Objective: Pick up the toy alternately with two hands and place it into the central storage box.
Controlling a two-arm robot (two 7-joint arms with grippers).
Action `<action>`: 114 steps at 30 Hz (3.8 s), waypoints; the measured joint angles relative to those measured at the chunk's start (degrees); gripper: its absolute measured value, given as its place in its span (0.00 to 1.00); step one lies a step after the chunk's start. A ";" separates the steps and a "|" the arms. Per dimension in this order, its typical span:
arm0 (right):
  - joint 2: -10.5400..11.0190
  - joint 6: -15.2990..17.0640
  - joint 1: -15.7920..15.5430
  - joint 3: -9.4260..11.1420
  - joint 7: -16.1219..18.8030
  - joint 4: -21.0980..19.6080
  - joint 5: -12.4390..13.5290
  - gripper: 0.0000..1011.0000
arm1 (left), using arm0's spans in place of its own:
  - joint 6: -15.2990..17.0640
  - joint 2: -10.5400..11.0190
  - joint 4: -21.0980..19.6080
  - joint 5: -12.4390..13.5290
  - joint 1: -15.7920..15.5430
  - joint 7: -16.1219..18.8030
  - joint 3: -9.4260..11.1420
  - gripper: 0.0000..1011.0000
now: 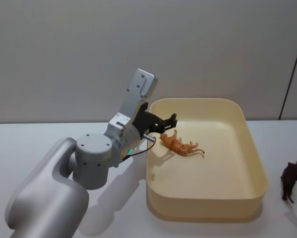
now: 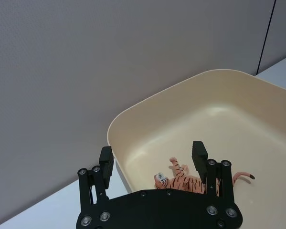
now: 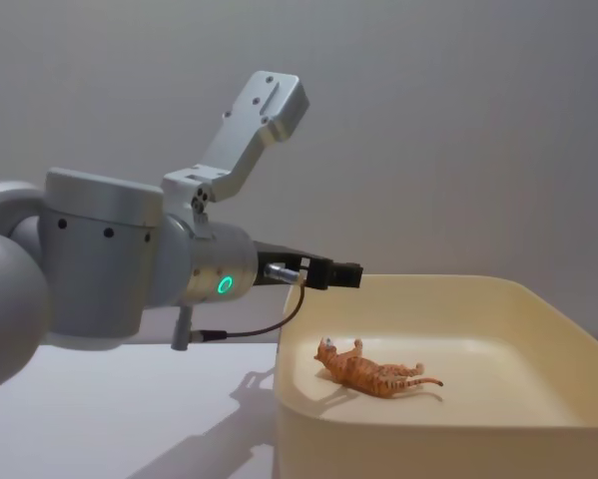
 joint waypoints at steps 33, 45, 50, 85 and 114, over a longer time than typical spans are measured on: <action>-8.51 9.75 13.22 -4.43 2.65 14.33 -5.75 0.99 | 0.00 0.00 0.00 -0.01 0.00 0.01 0.00 0.99; -10.45 11.82 15.66 -5.53 2.37 17.17 -7.78 0.75 | 0.00 0.00 0.00 -0.01 0.01 0.01 0.00 0.99; -10.84 12.28 16.16 -5.76 2.30 17.76 -8.21 0.60 | 0.00 0.00 0.00 0.00 0.00 0.01 0.00 0.99; -11.41 1.79 16.13 -5.23 0.26 14.85 -12.23 0.33 | 0.00 0.00 0.00 -0.01 0.01 0.01 0.00 0.99; -17.05 6.43 28.36 -7.09 11.71 16.86 -12.15 0.72 | 0.00 0.00 0.00 -0.01 0.01 0.01 0.00 0.99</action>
